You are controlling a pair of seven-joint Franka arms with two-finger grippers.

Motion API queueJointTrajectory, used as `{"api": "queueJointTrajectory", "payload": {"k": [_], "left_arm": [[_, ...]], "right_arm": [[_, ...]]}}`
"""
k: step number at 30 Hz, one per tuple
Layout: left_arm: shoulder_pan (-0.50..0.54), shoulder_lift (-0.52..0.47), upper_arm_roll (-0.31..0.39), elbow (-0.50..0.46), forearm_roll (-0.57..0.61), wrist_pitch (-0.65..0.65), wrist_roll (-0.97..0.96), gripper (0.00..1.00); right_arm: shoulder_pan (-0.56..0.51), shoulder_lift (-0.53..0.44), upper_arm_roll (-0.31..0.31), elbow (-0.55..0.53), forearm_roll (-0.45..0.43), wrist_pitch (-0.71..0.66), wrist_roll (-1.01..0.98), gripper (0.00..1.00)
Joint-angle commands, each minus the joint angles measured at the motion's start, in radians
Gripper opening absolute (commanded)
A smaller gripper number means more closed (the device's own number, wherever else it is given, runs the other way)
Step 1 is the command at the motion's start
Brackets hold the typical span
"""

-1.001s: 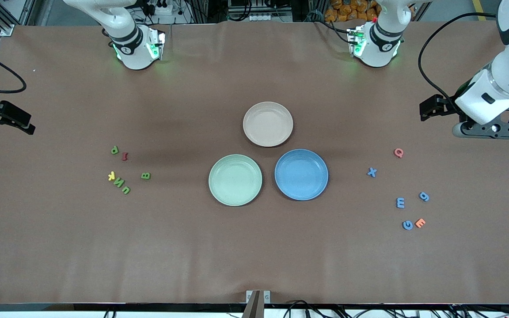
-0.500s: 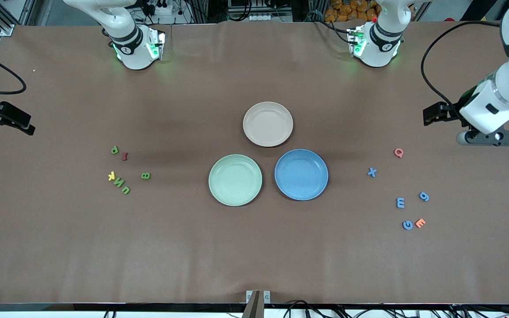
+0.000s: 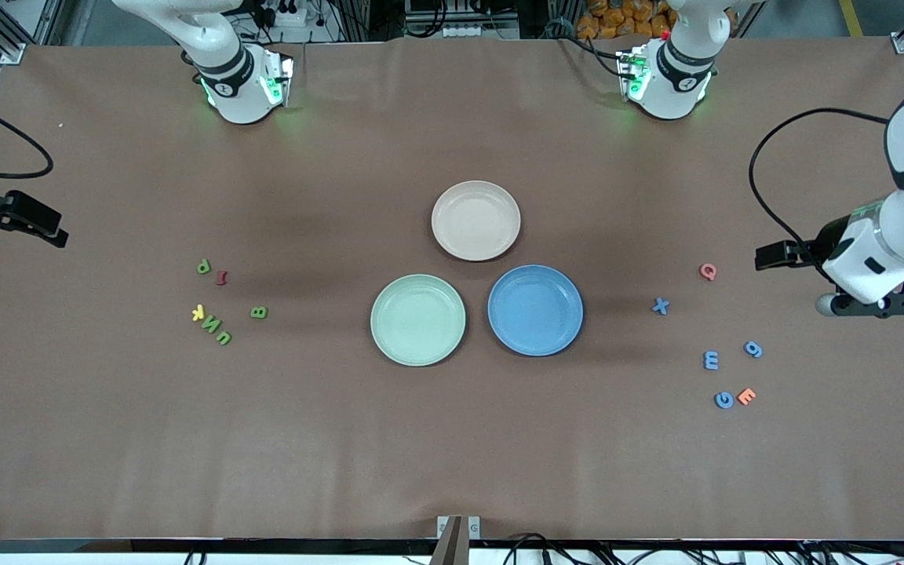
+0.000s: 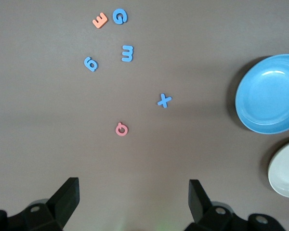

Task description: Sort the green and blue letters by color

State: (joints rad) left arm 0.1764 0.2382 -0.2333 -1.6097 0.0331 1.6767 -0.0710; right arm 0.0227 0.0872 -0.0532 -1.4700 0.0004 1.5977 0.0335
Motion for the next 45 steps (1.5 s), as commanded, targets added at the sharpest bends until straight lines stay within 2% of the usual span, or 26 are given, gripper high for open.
{"api": "queueJointTrajectory", "payload": {"k": [1,8,24,31,45], "left_arm": [[0.005,0.052,-0.004,-0.012,0.047,0.061,0.011,1.0],[0.028,0.153,-0.004,-0.019,0.111,0.155,0.013,1.0],[0.025,0.355,0.0,-0.033,0.151,0.423,-0.016,1.0],[0.012,0.45,-0.001,-0.024,0.266,0.529,-0.087,1.0],[0.006,0.504,0.0,-0.019,0.278,0.584,-0.122,1.0]], "right_arm": [[0.01,0.008,0.004,0.019,-0.013,0.008,0.013,1.0],[0.016,0.008,0.007,0.017,0.003,0.028,0.009,1.0],[0.023,0.008,0.007,0.014,0.001,0.018,0.006,1.0],[0.022,0.034,0.007,0.007,0.001,0.021,0.0,1.0],[0.022,0.112,0.007,0.007,-0.005,0.054,0.0,1.0]]}}
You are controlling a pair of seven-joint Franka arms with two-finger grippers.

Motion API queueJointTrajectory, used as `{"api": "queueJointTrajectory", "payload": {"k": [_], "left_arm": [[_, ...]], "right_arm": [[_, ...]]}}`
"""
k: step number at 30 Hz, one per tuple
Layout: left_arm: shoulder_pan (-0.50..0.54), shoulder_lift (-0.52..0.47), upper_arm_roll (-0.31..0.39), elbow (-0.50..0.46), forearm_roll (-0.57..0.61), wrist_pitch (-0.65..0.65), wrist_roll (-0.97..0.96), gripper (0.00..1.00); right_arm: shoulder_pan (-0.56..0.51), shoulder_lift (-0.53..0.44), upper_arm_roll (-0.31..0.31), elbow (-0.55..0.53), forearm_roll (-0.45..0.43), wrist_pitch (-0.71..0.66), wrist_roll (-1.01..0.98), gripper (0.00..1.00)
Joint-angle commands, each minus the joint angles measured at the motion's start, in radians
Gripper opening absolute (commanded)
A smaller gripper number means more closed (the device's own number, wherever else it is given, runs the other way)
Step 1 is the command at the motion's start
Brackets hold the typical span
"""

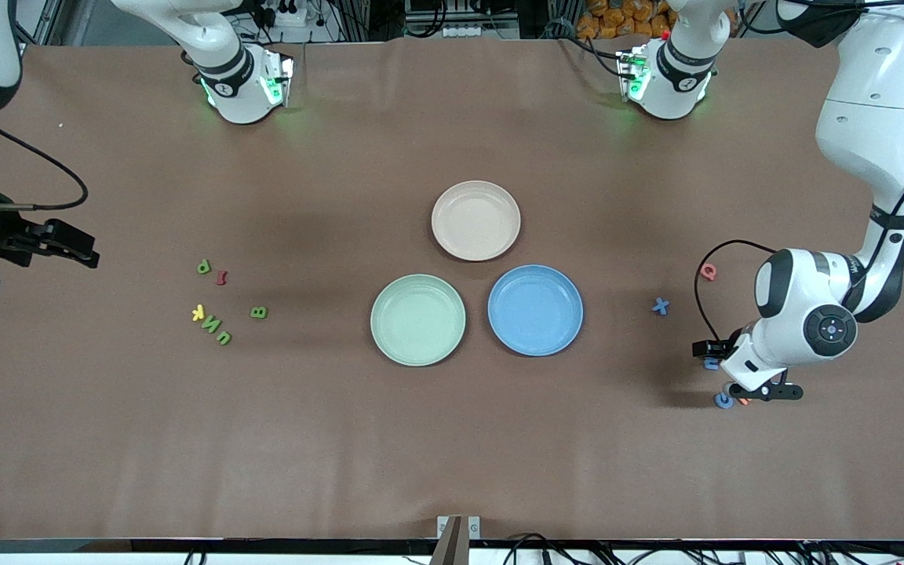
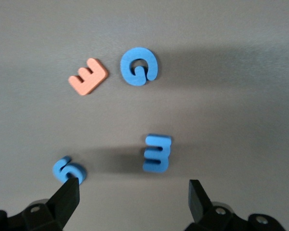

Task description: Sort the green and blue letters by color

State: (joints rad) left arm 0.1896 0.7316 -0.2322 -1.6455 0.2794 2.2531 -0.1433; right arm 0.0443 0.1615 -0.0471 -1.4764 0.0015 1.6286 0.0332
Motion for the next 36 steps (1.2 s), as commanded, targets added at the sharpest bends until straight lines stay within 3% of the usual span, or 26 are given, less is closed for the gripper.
{"api": "queueJointTrajectory", "payload": {"k": [1,16,28,36], "left_arm": [[-0.007,0.011,-0.001,0.016,0.034,0.011,-0.055,1.0],[-0.007,0.005,-0.001,0.016,0.052,0.013,-0.058,1.0],[-0.01,0.009,-0.001,0.016,0.052,0.019,-0.058,1.0],[0.002,0.006,-0.003,0.016,0.055,0.02,-0.055,1.0]], "right_arm": [[0.0,0.046,0.001,0.011,-0.006,0.034,0.001,1.0],[0.015,0.162,0.001,-0.053,0.003,0.253,0.02,1.0],[0.026,0.162,0.042,-0.248,0.017,0.519,0.243,1.0],[0.028,0.164,0.076,-0.274,0.014,0.528,0.347,1.0]]}}
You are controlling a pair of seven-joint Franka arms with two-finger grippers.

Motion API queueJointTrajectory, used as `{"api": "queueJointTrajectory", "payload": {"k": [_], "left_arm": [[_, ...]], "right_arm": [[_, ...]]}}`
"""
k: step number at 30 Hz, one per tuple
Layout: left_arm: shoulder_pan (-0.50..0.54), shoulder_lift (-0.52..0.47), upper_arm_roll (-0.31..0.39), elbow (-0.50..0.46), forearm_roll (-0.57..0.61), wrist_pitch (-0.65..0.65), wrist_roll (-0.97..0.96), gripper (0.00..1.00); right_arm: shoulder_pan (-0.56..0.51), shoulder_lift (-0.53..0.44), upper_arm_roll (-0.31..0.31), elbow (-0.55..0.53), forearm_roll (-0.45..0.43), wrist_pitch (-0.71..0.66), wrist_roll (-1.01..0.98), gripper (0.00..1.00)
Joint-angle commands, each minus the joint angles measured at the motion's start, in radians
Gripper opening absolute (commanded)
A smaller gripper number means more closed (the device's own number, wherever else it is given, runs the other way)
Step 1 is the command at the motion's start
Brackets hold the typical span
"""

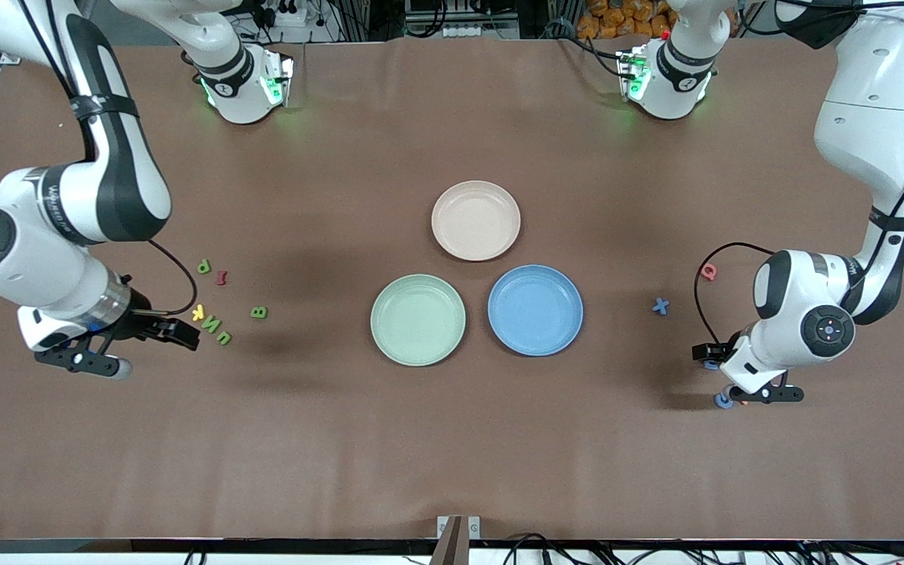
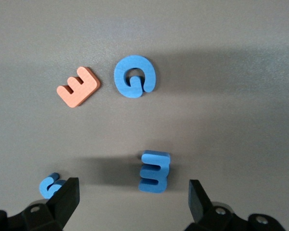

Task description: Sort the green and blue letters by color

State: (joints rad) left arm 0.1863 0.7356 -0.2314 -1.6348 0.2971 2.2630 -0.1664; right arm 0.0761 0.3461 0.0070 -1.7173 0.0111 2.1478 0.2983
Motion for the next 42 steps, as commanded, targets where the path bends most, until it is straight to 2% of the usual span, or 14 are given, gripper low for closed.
{"api": "queueJointTrajectory", "payload": {"k": [1,9,18,26,33,34,37,42], "left_arm": [[0.005,0.001,-0.002,0.006,0.037,0.01,-0.031,1.0],[0.004,0.001,-0.002,-0.008,0.036,0.01,-0.036,1.0],[-0.005,0.008,-0.002,-0.007,0.036,0.015,-0.067,1.0],[-0.001,0.027,-0.003,-0.007,0.034,0.021,-0.07,1.0],[0.002,0.03,-0.002,-0.007,0.036,0.024,-0.07,1.0],[0.004,0.03,-0.002,-0.007,0.036,0.024,-0.07,0.85],[0.004,0.03,-0.003,-0.007,0.034,0.024,-0.07,0.71],[-0.004,0.028,-0.002,-0.007,0.036,0.024,-0.093,0.3]], "right_arm": [[-0.004,-0.021,0.025,-0.042,0.0,0.015,0.114,1.0],[0.002,-0.015,0.05,-0.122,-0.01,0.086,0.258,1.0],[-0.001,-0.015,0.057,-0.307,-0.01,0.392,0.315,1.0],[0.001,-0.01,0.059,-0.35,-0.008,0.411,0.344,1.0],[0.005,0.034,0.064,-0.36,-0.008,0.411,0.377,1.0],[0.005,0.053,0.064,-0.358,-0.008,0.411,0.377,1.0],[0.005,0.068,0.064,-0.358,-0.008,0.411,0.377,1.0],[0.007,0.108,0.064,-0.357,-0.008,0.416,0.377,1.0]]}}
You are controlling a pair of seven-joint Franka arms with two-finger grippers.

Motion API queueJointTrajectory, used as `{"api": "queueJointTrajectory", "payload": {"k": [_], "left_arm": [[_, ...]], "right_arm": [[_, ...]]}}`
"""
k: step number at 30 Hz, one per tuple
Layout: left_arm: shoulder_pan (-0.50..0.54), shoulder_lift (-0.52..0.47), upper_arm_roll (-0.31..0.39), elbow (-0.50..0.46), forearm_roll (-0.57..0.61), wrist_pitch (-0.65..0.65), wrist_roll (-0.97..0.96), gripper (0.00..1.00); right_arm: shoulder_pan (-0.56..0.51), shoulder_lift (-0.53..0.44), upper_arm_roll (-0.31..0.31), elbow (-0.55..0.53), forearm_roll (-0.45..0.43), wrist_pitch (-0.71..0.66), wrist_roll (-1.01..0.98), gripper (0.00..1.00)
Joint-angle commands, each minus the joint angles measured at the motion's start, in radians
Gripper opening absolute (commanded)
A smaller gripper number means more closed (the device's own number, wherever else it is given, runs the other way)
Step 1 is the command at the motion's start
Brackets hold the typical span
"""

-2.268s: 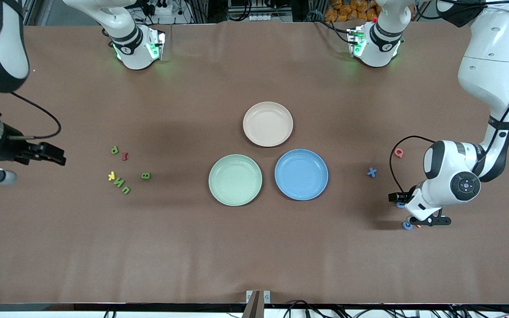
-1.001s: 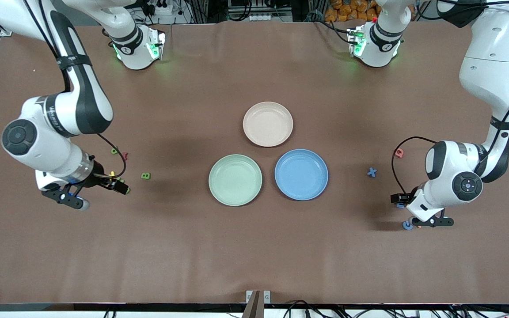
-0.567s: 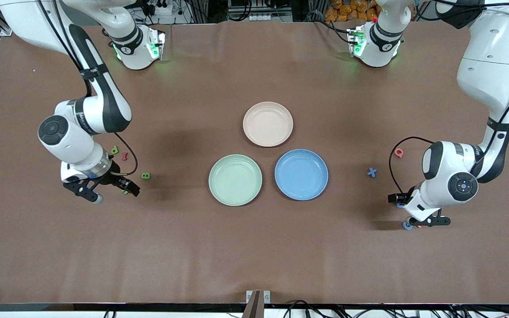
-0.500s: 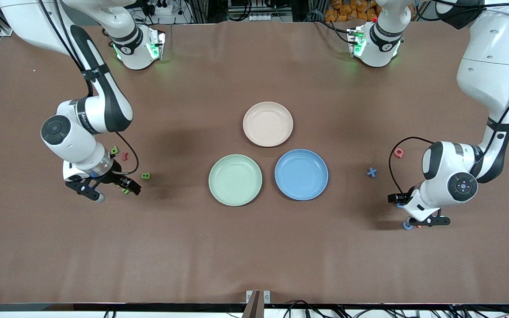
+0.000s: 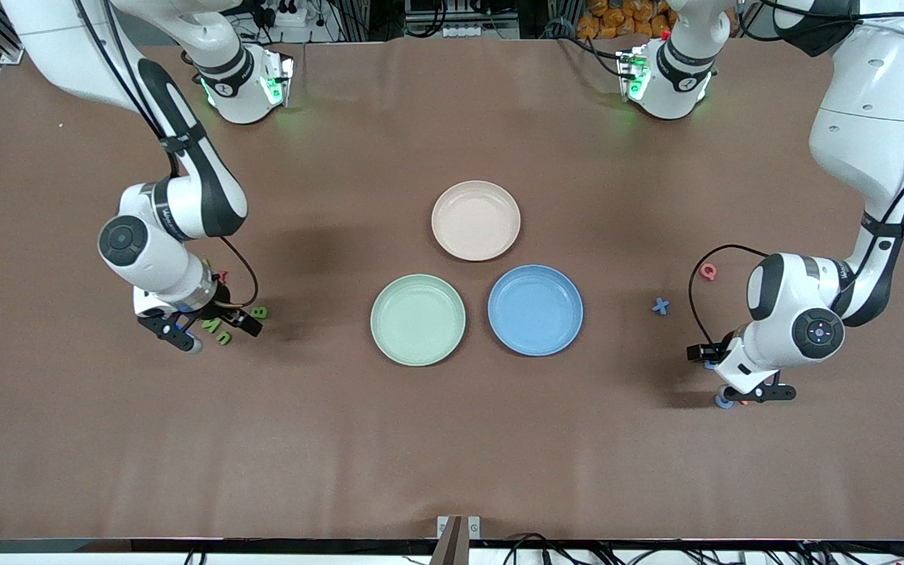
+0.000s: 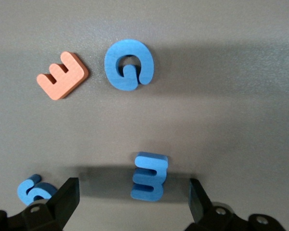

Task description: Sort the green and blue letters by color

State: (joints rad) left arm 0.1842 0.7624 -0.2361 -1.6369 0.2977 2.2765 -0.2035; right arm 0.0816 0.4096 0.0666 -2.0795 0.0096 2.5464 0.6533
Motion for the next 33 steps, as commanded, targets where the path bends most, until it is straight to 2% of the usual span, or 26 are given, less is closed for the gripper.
{"api": "queueJointTrajectory", "payload": {"k": [1,4,7,20,23,33], "left_arm": [[-0.003,0.001,0.003,-0.003,0.035,0.011,-0.065,0.23],[-0.003,0.001,0.003,-0.003,0.035,0.011,-0.08,0.08],[-0.003,0.001,0.003,-0.003,0.035,0.011,-0.08,0.0],[-0.003,-0.028,-0.006,0.009,0.021,0.009,-0.086,0.0],[-0.003,-0.046,-0.018,0.009,0.02,0.005,-0.106,0.0],[-0.002,-0.104,-0.156,0.008,0.018,-0.064,-0.284,0.0]], "right_arm": [[0.001,0.052,0.004,0.006,-0.008,0.015,0.022,1.0],[0.007,0.064,0.004,0.004,-0.008,0.017,0.022,1.0],[0.009,0.067,0.002,-0.001,-0.008,0.017,0.022,1.0],[0.01,0.086,0.004,-0.034,-0.011,0.054,0.02,1.0],[0.009,0.084,0.004,-0.059,-0.034,0.074,0.02,1.0],[0.0,0.077,0.004,-0.1,-0.062,0.103,0.02,1.0]]}}
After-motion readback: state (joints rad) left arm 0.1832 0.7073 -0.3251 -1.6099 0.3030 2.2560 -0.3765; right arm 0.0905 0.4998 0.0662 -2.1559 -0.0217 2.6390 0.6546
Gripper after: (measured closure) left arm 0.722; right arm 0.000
